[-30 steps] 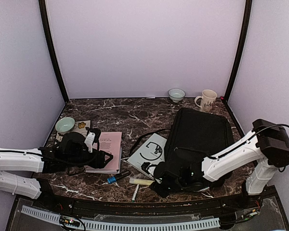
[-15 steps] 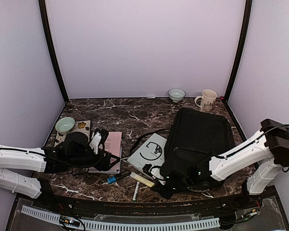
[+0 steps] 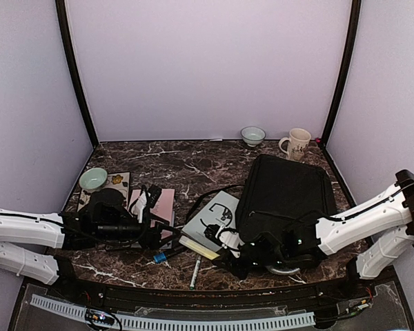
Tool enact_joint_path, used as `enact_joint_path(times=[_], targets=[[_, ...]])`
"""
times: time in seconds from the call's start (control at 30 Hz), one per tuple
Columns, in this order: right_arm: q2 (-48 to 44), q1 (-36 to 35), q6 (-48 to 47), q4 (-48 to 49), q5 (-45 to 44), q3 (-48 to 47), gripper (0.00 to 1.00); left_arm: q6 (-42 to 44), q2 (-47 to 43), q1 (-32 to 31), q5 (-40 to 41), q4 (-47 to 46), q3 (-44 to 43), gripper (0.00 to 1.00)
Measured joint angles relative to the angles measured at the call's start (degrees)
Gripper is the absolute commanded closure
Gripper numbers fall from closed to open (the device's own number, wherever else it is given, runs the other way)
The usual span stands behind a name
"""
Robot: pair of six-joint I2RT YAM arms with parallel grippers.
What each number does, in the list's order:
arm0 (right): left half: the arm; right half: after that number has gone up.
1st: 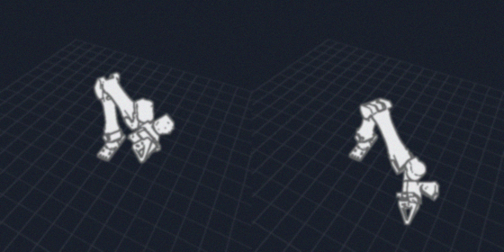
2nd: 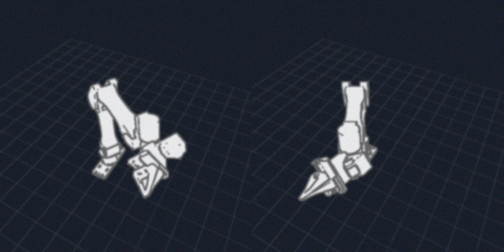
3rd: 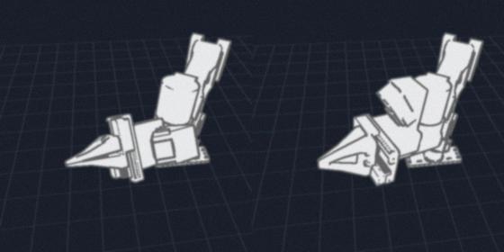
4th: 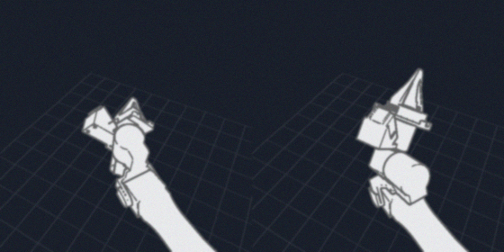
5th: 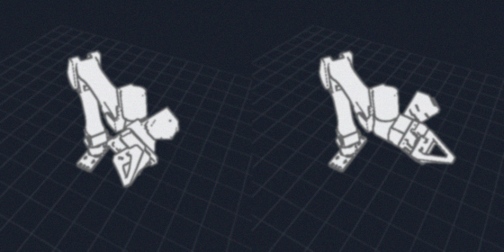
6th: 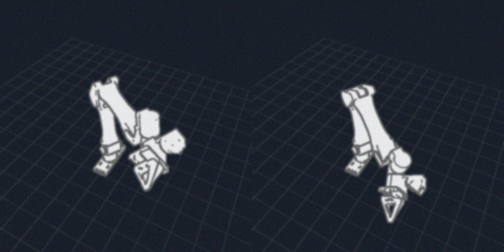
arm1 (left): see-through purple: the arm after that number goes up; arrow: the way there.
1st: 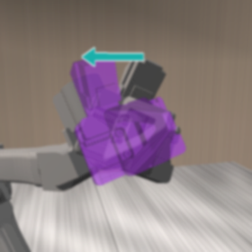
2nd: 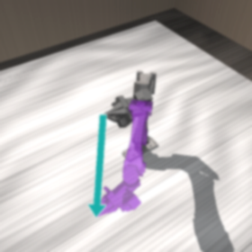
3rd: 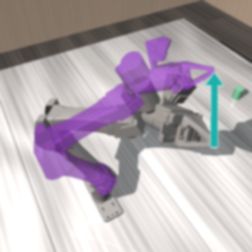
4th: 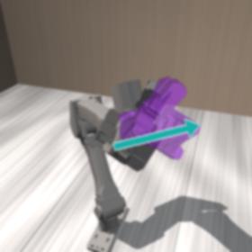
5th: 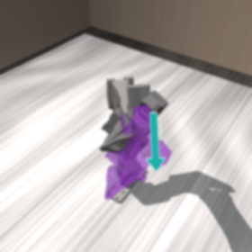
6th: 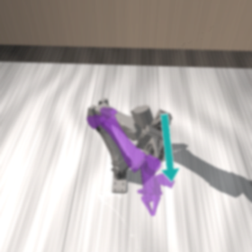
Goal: Pack the student bag
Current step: Pass from the right arm to the left
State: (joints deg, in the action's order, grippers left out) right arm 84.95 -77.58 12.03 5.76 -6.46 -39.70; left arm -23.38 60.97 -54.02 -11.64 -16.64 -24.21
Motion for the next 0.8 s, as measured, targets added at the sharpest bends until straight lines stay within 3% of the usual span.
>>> enact_joint_path(times=[0.47, 0.8], targets=[[-2.3, 0.0, -3.3, 5.0, -10.1, 1.0, 0.95, -2.6, -2.3, 0.0, 6.1, 1.7, -1.8, 0.27], [-5.6, 0.0, -6.0, 5.3, -14.6, 2.2, 0.92, 0.9, -5.6, 0.0, -1.3, -5.3, -1.0, 0.27]])
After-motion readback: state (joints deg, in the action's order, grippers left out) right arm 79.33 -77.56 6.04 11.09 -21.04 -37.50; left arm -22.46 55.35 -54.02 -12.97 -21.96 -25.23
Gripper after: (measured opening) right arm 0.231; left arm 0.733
